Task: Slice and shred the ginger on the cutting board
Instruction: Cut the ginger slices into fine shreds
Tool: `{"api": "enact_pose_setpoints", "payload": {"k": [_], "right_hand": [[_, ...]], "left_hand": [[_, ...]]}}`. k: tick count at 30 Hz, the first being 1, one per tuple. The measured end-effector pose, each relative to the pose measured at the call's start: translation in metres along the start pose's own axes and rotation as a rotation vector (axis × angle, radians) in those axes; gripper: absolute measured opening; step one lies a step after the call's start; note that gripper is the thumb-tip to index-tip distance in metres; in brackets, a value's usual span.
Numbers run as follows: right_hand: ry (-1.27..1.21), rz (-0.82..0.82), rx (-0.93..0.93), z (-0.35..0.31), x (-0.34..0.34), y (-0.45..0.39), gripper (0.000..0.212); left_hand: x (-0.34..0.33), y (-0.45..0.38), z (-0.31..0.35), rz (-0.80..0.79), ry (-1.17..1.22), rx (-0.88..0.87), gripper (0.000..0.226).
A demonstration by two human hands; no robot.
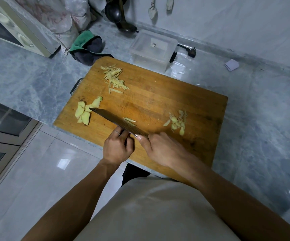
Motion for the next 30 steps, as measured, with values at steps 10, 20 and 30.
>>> {"api": "enact_pose_setpoints", "payload": {"k": [10, 20, 30], "right_hand": [[0.011, -0.008, -0.018, -0.001, -0.003, -0.002, 0.06], [-0.026, -0.007, -0.024, -0.003, -0.014, -0.01, 0.049], [0.014, 0.003, 0.012, -0.003, -0.005, -0.001, 0.056]], "left_hand": [[0.002, 0.0, 0.001, 0.024, -0.001, 0.028, 0.027], [0.002, 0.0, 0.002, 0.012, -0.013, 0.034, 0.029], [0.004, 0.001, 0.003, 0.043, -0.018, 0.015, 0.03]]}}
Point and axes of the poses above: each hand's wrist, its own y-axis away from the middle knuckle, its own x-axis out of the back of the hand, z = x × y, the point moved 4 cm from there along -y, towards the middle knuckle, and after that the axes turned 7 degrees about -z, right-handed, at the moved point
